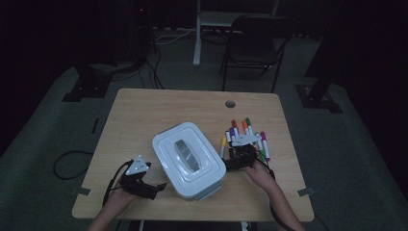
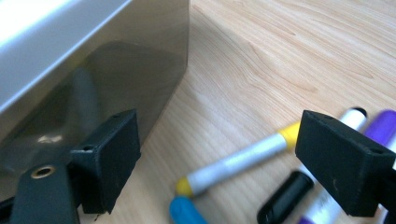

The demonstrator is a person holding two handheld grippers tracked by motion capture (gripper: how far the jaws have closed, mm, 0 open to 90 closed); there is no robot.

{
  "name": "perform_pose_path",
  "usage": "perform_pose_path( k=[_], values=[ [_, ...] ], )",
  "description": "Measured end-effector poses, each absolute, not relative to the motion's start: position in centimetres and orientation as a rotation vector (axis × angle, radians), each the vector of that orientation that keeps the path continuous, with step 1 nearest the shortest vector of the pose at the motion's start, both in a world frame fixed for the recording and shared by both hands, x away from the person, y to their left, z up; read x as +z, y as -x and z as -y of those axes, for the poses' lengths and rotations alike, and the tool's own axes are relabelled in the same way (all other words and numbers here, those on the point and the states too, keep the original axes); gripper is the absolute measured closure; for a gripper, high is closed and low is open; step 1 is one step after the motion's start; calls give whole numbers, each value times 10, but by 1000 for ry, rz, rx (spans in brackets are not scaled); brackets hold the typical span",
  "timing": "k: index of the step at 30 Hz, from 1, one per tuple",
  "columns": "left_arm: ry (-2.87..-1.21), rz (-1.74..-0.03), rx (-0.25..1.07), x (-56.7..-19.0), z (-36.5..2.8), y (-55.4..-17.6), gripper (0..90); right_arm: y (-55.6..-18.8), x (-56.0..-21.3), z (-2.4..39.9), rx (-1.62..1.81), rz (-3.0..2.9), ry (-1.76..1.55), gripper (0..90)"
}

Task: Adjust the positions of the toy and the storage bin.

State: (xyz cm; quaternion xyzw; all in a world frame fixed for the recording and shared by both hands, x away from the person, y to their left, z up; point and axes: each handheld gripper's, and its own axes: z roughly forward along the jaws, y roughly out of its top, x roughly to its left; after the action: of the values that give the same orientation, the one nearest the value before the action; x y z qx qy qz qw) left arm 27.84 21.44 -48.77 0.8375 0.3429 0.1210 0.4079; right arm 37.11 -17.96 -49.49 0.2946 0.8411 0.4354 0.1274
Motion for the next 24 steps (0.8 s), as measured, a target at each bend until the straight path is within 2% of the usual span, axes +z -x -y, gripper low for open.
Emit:
perform_pose_path(
  k=[4,10,13,24],
  values=[
    [-2090,-927,316,-474,-219,-274,4,-364,-495,192,1274,-2404,-907,134],
    [-2029,-884,361,-446,-211,-264,4,-346,-495,207,1296,-2364,-931,134],
    [-2029,-858,335,-437,-203,-263,4,-337,-498,217,1287,-2353,-956,134],
    [-2039,-789,304,-426,-174,-267,4,-311,-511,251,1242,-2334,-1045,133]
  ],
)
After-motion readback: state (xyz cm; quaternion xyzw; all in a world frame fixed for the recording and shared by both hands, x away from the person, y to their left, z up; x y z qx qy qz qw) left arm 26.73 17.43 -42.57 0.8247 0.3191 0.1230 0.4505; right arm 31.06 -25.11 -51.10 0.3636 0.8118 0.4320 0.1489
